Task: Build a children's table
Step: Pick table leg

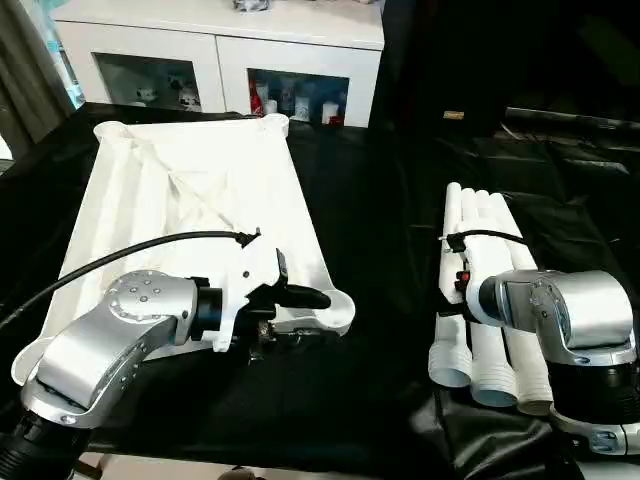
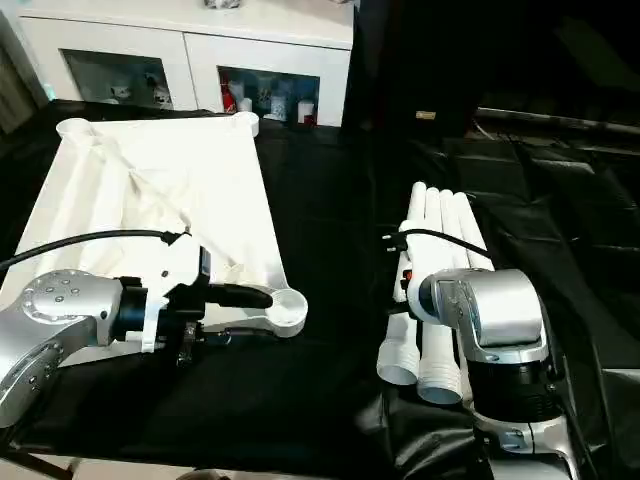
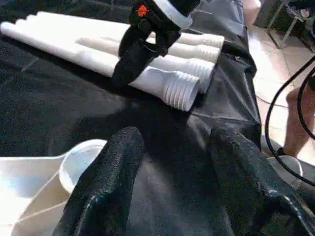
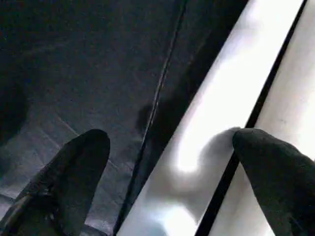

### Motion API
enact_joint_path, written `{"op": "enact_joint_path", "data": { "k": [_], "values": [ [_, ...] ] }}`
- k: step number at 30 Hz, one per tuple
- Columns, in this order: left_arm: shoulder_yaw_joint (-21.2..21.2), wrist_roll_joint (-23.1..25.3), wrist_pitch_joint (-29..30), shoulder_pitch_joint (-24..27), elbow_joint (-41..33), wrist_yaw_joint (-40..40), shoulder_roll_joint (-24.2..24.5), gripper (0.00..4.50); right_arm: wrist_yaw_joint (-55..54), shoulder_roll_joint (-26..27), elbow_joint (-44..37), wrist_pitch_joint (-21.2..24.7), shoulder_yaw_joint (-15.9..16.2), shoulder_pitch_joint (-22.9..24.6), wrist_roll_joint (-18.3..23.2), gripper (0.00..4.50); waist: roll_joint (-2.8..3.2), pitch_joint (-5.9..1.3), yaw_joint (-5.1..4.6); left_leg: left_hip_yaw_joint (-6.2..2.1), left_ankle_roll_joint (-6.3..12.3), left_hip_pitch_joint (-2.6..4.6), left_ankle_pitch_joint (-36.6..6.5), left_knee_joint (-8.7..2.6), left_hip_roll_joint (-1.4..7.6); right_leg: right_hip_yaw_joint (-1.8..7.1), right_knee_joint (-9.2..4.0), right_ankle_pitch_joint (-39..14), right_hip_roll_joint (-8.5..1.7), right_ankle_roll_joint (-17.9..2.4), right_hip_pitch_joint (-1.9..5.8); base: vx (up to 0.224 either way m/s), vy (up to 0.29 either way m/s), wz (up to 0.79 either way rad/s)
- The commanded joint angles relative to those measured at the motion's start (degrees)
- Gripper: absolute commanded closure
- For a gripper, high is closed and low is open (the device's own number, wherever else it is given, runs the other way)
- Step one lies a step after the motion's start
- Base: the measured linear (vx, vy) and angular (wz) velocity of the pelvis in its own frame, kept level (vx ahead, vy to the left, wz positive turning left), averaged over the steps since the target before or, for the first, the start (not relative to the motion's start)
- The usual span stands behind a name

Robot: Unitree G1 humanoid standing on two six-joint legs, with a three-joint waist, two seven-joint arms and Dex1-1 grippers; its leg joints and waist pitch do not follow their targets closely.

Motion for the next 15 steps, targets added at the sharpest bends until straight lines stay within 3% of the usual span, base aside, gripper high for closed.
{"op": "enact_joint_path", "data": {
  "k": [1,6,7,10,15],
  "values": [
    [-0.5,0.0,0.6,0.0,-1.3,-0.1,0.3,1.88,-0.4,0.2,0.9,0.5,-0.3,0.5,0.6,0.00,0.38,-3.66,0.24,-1.29,-4.63,1.09,-4.6,-4.24,3.36,3.12,-3.94,0.1,-4.57,-9.6,2.16,0.000,0.000,0.00],
    [-0.8,-0.3,1.4,0.3,-2.1,0.2,0.6,1.88,-0.5,0.6,2.1,0.6,0.3,0.2,0.6,0.00,0.34,-3.67,0.22,-1.27,-4.49,1.06,-4.3,-4.19,3.35,3.11,-3.91,0.1,-4.60,-9.8,2.23,0.000,0.000,0.00],
    [-0.7,-0.4,1.5,0.4,-2.3,0.2,0.7,1.88,-0.6,0.7,2.2,0.6,0.2,0.2,0.7,0.00,-0.21,-3.66,0.20,-1.19,-4.25,1.03,-4.2,-4.20,3.36,3.11,-3.98,0.2,-4.61,-9.8,2.29,0.000,0.000,0.00],
    [-0.7,-0.7,1.9,0.6,-2.7,0.3,0.9,1.88,-0.8,1.1,3.5,0.1,-0.2,0.0,0.9,0.00,-0.11,-3.62,0.29,-1.19,-4.02,1.06,-3.9,-4.20,3.35,3.10,-3.95,-0.4,-4.66,-9.7,2.22,0.000,0.000,0.00],
    [-0.5,-1.2,2.7,0.8,-3.4,0.3,0.8,1.88,-0.7,1.4,5.1,-0.8,-0.2,-0.2,1.1,0.48,-0.10,-3.64,0.33,-1.19,-3.92,1.05,-3.7,-4.18,3.36,3.07,-3.94,-0.8,-4.68,-9.6,2.17,0.000,0.000,0.00]
  ]
}}
